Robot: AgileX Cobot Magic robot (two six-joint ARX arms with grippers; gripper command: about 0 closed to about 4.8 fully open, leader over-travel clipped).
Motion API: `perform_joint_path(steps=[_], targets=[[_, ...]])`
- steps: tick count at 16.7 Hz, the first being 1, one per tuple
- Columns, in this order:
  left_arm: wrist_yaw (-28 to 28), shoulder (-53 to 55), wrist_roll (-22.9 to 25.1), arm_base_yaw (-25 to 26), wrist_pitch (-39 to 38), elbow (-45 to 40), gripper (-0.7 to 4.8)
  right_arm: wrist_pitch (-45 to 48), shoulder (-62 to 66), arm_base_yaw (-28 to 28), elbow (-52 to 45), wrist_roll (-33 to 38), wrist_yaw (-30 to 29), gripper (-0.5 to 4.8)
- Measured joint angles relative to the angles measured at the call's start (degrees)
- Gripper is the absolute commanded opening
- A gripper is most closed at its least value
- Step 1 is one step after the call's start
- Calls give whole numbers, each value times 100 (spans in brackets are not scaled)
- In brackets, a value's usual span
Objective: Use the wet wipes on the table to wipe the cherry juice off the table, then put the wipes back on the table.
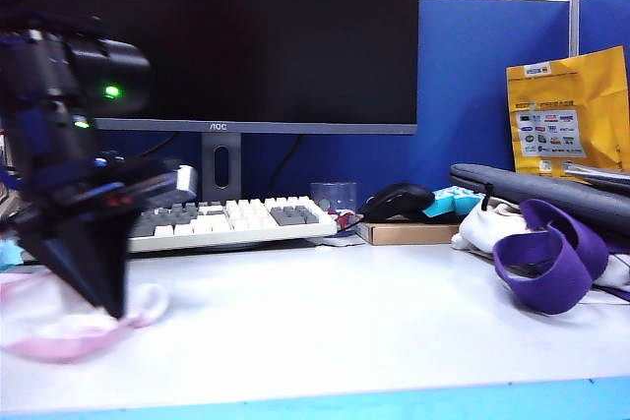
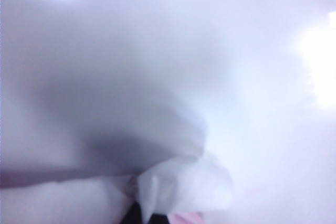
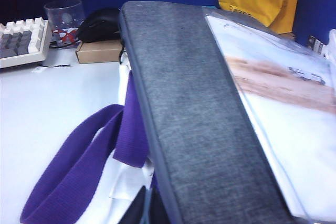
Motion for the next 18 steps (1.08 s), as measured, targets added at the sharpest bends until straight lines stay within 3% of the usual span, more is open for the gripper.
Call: perform_joint_path(steps=[1,3,4,8,10,12,14,18], targets=[[-17,72,-24,-122,13,44,-4,0,0,0,0,0,0,-1],[-240,79,-101,-203,-63,109,105,2,0,0,0,0,0,-1],[-275,74,-131,-192,-271,208,131,2,0,0,0,0,0,-1],[-411,-356,-140,-190,-809,527,131,2,0,0,0,0,0,-1],[-798,-428,-142,-188,-1034,529,157,2,0,0,0,0,0,-1],[-1541,-461,-142,-129,-1231,529,186,2,0,0,0,0,0,-1],[-2061,-461,-138,-103,-1213,525,186,0,0,0,0,0,0,-1],[-2107,-431,-140,-70,-730,525,185,0,0,0,0,0,0,-1]])
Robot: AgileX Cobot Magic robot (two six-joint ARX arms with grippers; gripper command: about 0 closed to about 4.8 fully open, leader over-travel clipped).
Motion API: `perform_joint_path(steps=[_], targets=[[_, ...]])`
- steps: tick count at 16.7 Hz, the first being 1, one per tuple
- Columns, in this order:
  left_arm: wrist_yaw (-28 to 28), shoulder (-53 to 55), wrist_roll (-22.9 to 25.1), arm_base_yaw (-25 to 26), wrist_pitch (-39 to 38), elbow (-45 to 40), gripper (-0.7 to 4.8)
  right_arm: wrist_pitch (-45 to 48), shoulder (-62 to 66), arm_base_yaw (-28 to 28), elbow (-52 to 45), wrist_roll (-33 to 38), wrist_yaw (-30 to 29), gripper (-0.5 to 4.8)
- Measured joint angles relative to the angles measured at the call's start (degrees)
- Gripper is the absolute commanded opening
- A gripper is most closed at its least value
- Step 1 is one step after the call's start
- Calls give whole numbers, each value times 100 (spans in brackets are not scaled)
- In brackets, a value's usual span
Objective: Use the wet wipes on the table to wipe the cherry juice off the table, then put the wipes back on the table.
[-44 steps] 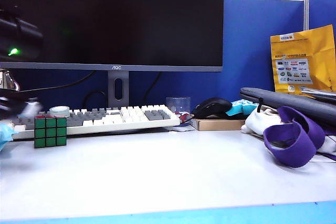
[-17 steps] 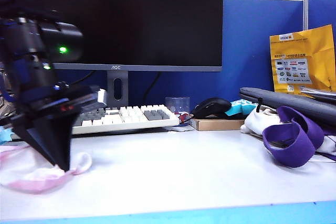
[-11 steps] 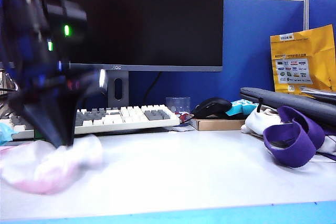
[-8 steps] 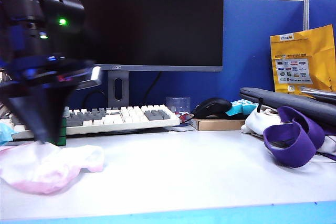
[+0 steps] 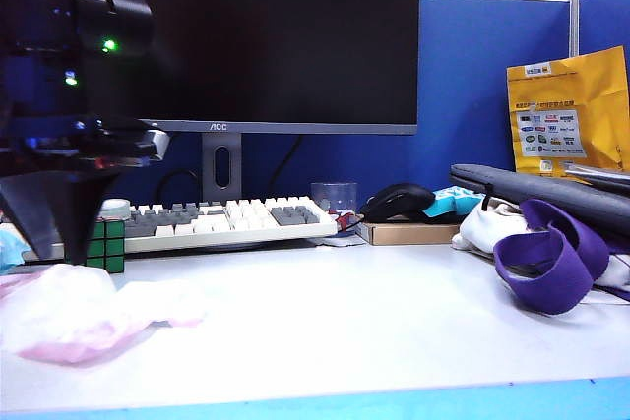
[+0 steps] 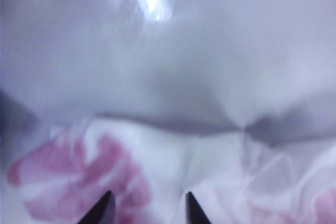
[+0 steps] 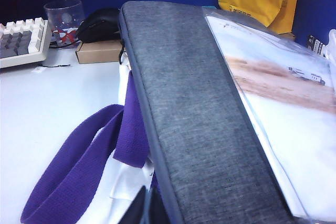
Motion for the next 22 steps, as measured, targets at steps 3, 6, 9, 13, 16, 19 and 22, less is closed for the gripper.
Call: perform_joint_path(steps=[3,6,9,13,16,19,22], targets=[[173,402,-2,0,149,2,184,0,0,0,0,0,0,-1],[232,686,0,-15,109,0,35,0,0,0,0,0,0,-1],[278,688,20,-17,-94,0,-6,0,0,0,0,0,0,-1],[-168,595,136,39,-1064,-221,-6,0,0,0,0,0,0,-1],[-247,107,125,313,-1117,-896,-6,2,0,0,0,0,0,-1],[-197,-302,127,365,-1394,-1307,-6,2,0,0,0,2,0,-1],[-160,-529,120,365,-1493,-1386,-6,0,0,0,0,2,0,-1]])
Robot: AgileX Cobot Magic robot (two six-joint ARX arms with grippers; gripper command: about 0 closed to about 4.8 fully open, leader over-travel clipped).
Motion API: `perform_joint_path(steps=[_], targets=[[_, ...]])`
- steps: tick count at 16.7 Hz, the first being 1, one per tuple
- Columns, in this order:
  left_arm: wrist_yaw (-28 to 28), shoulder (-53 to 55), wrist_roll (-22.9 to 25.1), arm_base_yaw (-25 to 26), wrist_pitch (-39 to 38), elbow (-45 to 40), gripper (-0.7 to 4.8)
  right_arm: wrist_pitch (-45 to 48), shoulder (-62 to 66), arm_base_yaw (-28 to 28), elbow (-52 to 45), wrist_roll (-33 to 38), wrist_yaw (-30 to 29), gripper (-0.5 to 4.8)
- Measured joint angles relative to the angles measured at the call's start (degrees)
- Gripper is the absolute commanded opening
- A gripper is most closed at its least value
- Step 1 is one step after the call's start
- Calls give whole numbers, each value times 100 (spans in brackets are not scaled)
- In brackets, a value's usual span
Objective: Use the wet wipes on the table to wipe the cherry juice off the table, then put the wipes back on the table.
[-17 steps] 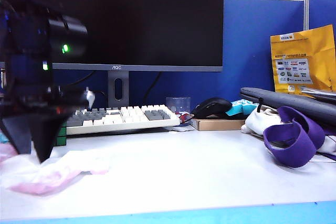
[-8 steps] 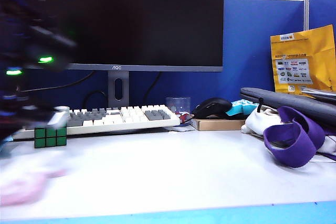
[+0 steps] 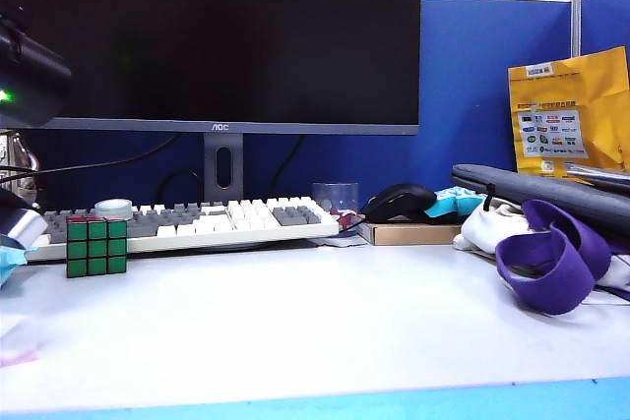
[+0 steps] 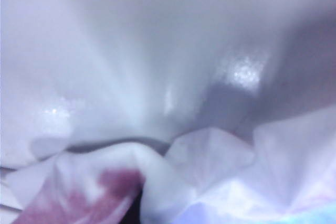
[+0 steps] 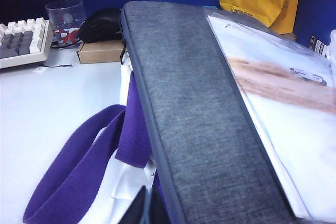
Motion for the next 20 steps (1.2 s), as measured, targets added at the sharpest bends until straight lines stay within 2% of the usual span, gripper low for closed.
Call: perform_joint_path(steps=[5,6,7,9,11,12,14,16,17,18,20], targets=[[138,304,-44,0,693,35,-6,0,0,0,0,0,0,-1],[328,352,-81,4,802,52,-6,2,0,0,0,-2,0,-1],[728,339,-155,39,1012,61,-6,0,0,0,0,-2,0,-1],[2138,385,-345,9,2186,83,-6,0,0,0,0,-2,-2,-1],[2608,439,-374,9,2420,59,-6,0,0,0,0,-2,0,-1],[2516,439,-361,17,2297,61,-6,0,0,0,0,-2,0,-1],[1825,404,-249,-44,1978,125,-6,0,0,0,0,-2,0,-1],[262,345,-74,-42,1019,144,-6,2,0,0,0,-2,0,-1],[-164,387,-7,-24,535,129,-6,2,0,0,0,0,0,-1],[-341,433,13,2,79,33,-6,0,0,0,0,-2,0,-1],[-247,323,20,0,-127,-136,-6,0,0,0,0,-2,0,-1]])
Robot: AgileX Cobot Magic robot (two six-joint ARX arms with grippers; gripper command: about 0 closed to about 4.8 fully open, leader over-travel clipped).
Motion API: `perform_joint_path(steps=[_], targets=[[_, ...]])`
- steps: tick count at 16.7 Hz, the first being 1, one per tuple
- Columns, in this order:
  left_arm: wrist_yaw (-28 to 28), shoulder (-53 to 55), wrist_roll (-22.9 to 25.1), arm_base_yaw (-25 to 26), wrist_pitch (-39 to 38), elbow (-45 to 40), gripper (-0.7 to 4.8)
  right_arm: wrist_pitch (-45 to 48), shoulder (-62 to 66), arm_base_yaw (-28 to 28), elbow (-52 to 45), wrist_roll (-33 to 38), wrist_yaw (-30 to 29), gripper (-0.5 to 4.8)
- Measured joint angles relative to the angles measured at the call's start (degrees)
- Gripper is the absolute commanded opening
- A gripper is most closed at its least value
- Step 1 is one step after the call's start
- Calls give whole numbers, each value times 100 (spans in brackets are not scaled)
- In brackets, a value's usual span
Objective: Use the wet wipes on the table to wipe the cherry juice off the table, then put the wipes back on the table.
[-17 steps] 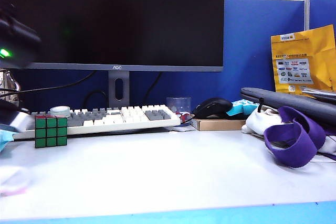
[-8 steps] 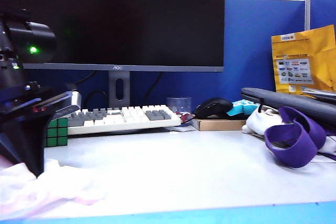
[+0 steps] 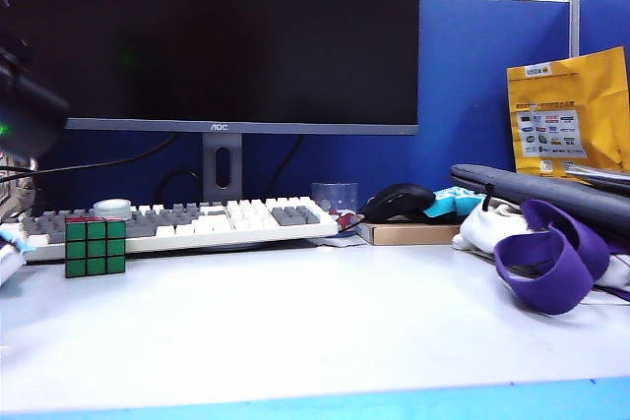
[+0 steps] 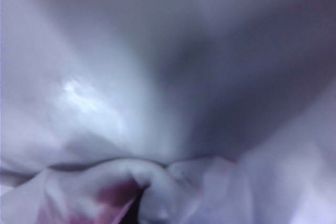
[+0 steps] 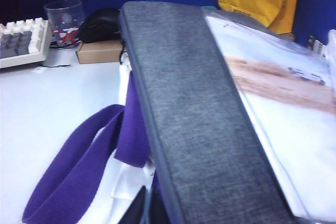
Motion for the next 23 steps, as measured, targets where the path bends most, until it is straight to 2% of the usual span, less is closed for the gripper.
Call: perform_joint_path(steps=[1,3,7,8,10,12,14,17,18,19,20,21,23], targets=[[208,-136,26,2,61,-90,-6,0,0,0,0,2,0,-1],[966,-269,140,4,61,-280,-6,0,0,0,0,0,0,-1],[1412,-278,-20,2,533,-267,-6,0,0,0,0,2,0,-1],[1510,-282,-90,2,831,-186,-6,0,0,0,0,0,0,-1],[1635,-280,-289,-2,1939,-48,-6,0,0,0,0,2,0,-1],[1714,-238,-387,0,2472,7,-6,2,0,0,0,0,0,-1],[1482,-225,-402,-11,2459,28,-6,0,0,0,0,0,0,-1],[337,-232,-400,-24,2260,63,-6,0,0,0,0,0,0,-1],[352,-232,-398,-26,2347,55,-6,0,0,0,0,0,0,-1],[595,-232,-398,-15,2498,42,-6,0,0,0,0,2,0,-1],[1193,-216,-428,35,3003,24,-6,2,0,0,0,0,0,-1],[2050,-127,-557,22,3773,11,-6,2,0,0,0,0,-2,-1],[3250,-144,-809,-24,4385,22,-6,2,0,0,0,0,0,-1]])
